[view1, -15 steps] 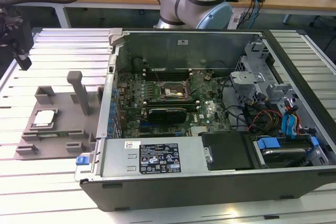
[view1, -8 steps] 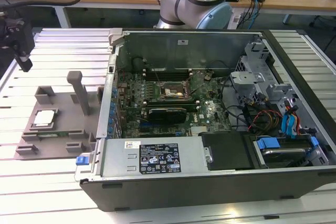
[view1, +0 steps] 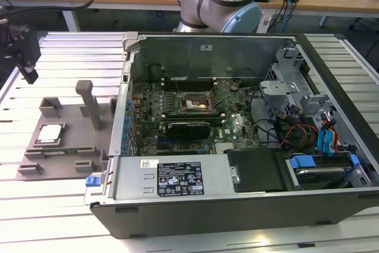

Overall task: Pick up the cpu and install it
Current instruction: 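Pick up the cpu and move it towards the insertion slot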

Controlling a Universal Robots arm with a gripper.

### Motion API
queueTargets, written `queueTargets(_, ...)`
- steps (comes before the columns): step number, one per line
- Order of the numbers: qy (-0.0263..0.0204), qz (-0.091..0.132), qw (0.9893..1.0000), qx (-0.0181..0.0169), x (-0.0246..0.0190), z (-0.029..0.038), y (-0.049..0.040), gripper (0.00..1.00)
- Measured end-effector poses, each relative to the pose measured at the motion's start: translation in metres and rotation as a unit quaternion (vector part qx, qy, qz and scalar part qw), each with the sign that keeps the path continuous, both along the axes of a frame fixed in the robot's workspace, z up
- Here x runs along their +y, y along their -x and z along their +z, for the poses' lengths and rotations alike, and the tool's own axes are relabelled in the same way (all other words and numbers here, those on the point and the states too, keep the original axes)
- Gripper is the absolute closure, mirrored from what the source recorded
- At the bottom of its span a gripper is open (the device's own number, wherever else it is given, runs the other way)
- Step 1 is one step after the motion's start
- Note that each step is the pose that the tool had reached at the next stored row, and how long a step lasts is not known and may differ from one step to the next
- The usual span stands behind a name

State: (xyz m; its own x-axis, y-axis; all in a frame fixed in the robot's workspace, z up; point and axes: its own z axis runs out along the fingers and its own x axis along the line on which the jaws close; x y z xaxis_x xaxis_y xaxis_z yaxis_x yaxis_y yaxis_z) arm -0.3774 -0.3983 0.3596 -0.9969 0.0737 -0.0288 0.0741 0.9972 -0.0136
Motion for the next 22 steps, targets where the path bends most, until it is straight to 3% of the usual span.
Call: queueTargets(22,0.0000,0.000,1.0000,0.0000,0.0000,-0.0059,0.0000,0.40)
